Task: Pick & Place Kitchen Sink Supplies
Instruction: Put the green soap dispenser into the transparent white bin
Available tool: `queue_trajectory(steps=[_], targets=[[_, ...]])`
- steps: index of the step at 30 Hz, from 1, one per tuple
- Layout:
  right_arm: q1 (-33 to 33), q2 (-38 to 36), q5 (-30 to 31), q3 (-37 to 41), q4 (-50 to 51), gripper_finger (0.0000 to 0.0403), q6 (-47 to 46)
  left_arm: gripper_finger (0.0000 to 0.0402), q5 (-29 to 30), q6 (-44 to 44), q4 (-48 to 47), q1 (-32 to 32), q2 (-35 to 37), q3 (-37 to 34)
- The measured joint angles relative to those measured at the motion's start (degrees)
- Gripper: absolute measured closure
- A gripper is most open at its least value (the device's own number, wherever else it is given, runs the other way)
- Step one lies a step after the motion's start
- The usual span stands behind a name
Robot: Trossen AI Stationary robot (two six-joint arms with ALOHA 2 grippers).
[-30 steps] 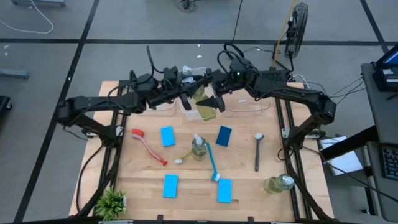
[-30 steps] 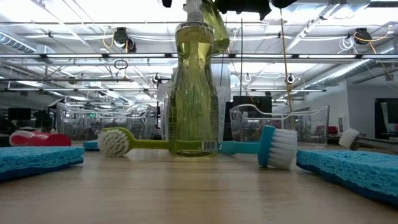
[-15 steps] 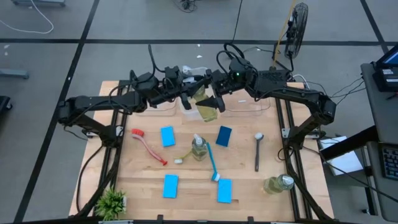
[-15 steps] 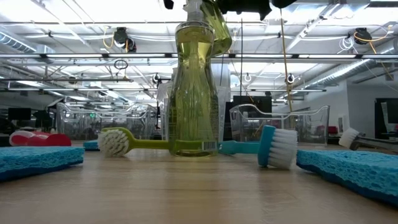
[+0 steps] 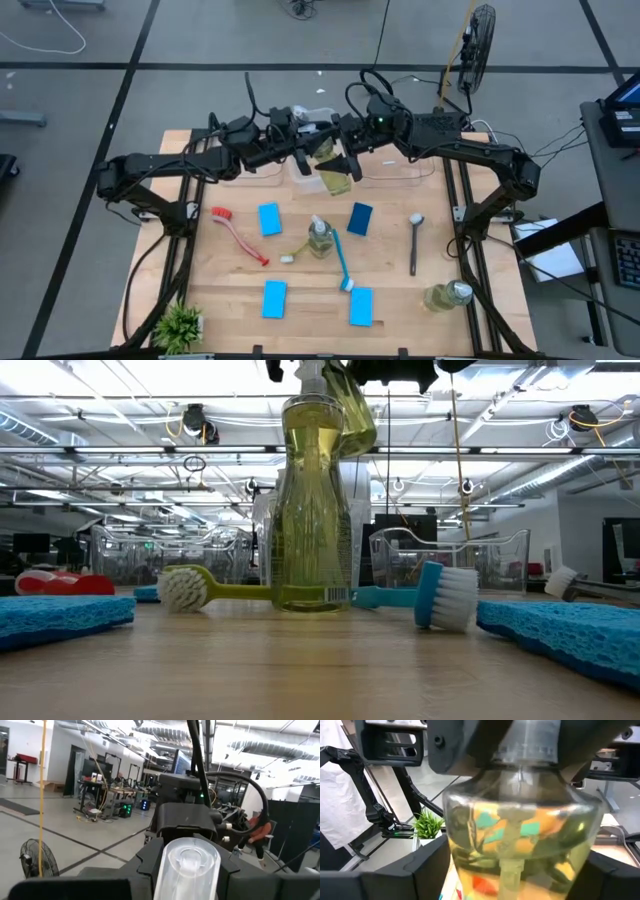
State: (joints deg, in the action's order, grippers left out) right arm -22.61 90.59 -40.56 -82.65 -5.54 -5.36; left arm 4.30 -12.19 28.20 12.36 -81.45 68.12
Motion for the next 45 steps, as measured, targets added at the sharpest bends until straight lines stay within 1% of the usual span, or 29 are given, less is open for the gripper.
queue_trajectory(steps=[8,11,14,19,21,24,27,29,33,40,42,45], targets=[[0.0,0.0,-0.02,0.0,0.1,0.0183,0.0,0.0305,-0.75,-0.26,-0.08,0.0,0.02,0.0],[0.07,0.0,0.02,0.0,-0.06,0.0202,0.0,0.0305,-0.75,-0.12,-0.06,0.0,0.02,0.0],[0.18,0.0,0.14,0.0,-0.11,0.021,-0.05,0.0305,-0.73,-0.02,-0.08,0.0,0.04,0.0],[0.35,0.0,0.31,0.0,-0.16,0.021,-0.07,0.0303,-0.75,0.03,-0.13,0.0,0.07,0.0],[0.35,0.0,0.37,0.0,-0.24,0.021,0.09,0.0289,-0.82,0.04,-0.01,0.0,0.07,0.0],[0.39,0.03,0.39,0.14,0.5,0.0212,0.11,0.0252,-0.65,0.51,0.71,0.0,0.33,0.17],[0.39,0.09,0.58,0.15,0.25,0.0212,0.12,0.0216,1.69,-0.2,0.54,-0.02,0.39,0.22],[0.39,0.04,1.59,0.15,0.01,0.0212,0.08,0.0194,1.84,-0.21,0.17,0.0,0.28,0.22],[-0.07,0.04,1.68,0.15,0.13,0.0212,0.22,0.0156,1.91,1.6,0.25,-0.02,0.7,0.22],[-2.18,0.04,1.72,0.15,-0.15,0.0213,0.27,0.0111,1.98,5.77,-1.11,-0.02,2.82,0.13],[-2.87,0.04,1.66,0.15,-0.23,0.0213,0.39,0.0104,2.22,5.87,-4.57,0.0,4.28,0.0],[-3.83,0.04,1.47,0.13,-0.7,0.0213,0.39,0.0096,2.75,6.17,-7.32,0.04,5.41,0.07]])
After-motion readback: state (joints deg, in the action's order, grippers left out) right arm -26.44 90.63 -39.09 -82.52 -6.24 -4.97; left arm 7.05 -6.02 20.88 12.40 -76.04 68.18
